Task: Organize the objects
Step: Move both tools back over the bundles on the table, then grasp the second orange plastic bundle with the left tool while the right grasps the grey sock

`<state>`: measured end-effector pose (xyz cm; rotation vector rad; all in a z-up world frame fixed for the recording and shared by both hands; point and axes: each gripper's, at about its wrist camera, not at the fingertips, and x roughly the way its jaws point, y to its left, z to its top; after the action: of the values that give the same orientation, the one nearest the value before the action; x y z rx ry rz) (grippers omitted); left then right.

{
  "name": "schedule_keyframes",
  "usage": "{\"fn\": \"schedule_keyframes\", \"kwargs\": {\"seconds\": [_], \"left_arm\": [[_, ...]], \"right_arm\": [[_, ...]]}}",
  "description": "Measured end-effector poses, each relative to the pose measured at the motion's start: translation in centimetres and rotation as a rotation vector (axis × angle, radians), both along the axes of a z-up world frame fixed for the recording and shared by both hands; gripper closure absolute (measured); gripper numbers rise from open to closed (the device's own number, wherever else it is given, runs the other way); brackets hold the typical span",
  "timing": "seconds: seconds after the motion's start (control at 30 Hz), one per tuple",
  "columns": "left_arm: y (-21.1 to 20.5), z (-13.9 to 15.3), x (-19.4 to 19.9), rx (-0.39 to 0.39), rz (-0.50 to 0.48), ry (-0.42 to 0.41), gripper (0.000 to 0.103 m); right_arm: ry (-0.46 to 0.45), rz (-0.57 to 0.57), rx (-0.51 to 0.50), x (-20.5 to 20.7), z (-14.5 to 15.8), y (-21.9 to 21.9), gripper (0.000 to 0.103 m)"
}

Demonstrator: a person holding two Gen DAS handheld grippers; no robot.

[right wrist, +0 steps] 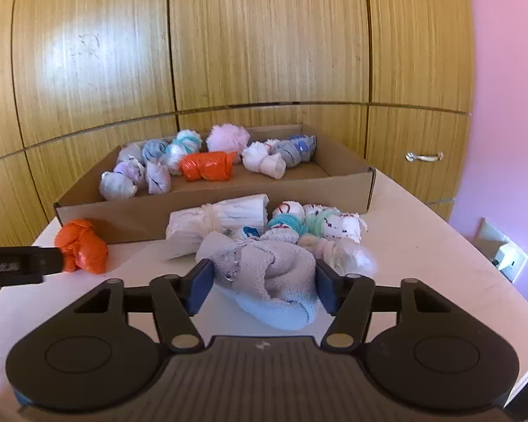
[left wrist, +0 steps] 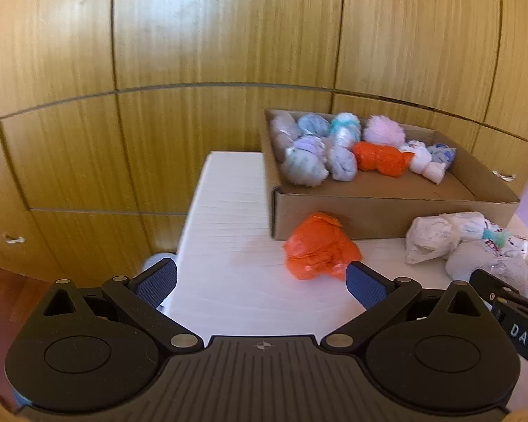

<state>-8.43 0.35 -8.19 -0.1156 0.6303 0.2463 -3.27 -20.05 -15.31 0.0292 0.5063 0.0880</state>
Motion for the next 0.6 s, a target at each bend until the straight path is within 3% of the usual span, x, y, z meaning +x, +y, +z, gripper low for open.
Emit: {"fn": "schedule_keyframes", "kwargs": {"seconds": [0.07,0.33,0.53,0.6], "left_arm": [[-0.2,-0.2,0.6,0.0,-0.013,0.004,0.0],[-1.7,-1.1,3.0,-0.017,-0.032,0.027,0.001],[-2.3,-1.2,4.5,-0.027,-0.05,0.05,0.003],[-2.2,-1.4,4.9,-0.035,-0.06,0.065,0.008]], "right_arm": [[-0.009,0.047,-0.003,-0.8,0.0,-0.4,0.058],[-0.046,0.247,-0.051,-4.0,0.1,-4.0,0.058],[-0.048,0.216,-0.02,-3.8,0.2,-5.4,0.052],[-0.053,0.211,-0.018,-3.8,0.2,-5.4,0.05]]}}
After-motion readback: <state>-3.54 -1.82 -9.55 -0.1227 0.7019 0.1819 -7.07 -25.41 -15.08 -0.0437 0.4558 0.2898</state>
